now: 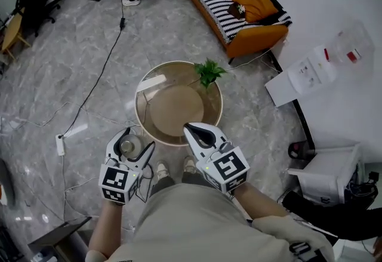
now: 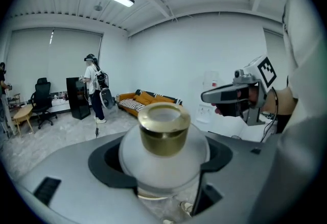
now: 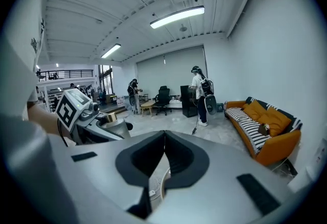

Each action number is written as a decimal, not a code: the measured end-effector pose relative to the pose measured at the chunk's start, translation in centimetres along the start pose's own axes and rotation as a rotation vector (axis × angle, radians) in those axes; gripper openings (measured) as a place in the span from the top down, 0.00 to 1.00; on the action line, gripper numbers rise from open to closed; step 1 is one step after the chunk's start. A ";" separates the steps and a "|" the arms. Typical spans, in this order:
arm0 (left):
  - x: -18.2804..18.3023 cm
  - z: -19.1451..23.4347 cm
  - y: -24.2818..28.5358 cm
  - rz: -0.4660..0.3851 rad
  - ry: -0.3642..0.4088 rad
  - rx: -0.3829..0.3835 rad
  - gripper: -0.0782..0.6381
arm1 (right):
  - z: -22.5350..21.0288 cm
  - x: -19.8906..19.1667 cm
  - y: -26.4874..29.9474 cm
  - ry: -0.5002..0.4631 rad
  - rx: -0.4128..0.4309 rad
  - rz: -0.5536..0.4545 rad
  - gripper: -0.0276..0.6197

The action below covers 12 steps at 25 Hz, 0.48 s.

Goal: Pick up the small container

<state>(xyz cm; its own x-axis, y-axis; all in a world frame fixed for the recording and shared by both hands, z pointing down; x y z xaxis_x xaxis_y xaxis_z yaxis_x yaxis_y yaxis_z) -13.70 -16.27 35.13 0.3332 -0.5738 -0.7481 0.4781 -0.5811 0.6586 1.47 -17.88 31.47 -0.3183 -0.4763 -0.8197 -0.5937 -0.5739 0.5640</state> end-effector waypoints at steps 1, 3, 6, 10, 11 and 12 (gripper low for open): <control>-0.2 -0.5 -0.6 0.000 0.008 0.003 0.42 | 0.5 -0.2 -0.4 0.004 0.010 0.002 0.96; -0.4 -1.3 -1.6 -0.004 0.023 0.009 0.42 | 1.2 -0.5 -1.3 0.002 0.023 0.005 0.96; -0.3 -2.2 -2.3 -0.008 0.040 0.021 0.42 | 1.3 -0.5 -2.0 -0.025 0.012 0.021 0.96; -0.2 -2.2 -2.5 0.004 0.078 0.051 0.42 | 0.4 0.0 -2.5 -0.005 -0.015 0.008 0.96; 0.0 -2.2 -2.6 0.000 0.074 0.051 0.42 | 0.2 0.2 -2.5 -0.007 -0.020 0.006 0.96; 0.2 -2.2 -2.7 -0.007 0.068 0.050 0.42 | 0.1 0.3 -2.6 -0.010 -0.024 0.004 0.96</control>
<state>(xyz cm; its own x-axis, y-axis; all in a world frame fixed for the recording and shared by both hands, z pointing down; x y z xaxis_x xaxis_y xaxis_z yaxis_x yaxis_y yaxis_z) -13.11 -13.57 33.01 0.3852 -0.5299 -0.7555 0.4403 -0.6140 0.6551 2.87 -16.49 29.74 -0.3278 -0.4723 -0.8182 -0.5745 -0.5879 0.5695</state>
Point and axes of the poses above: the fingertips, and each gripper's own axes: y forward along the fingers, z to its left, x out of its top, the point moved 3 cm from there along -y, backward along the fingers, and after that the axes turned 12 degrees about z, right-handed, at the moved point
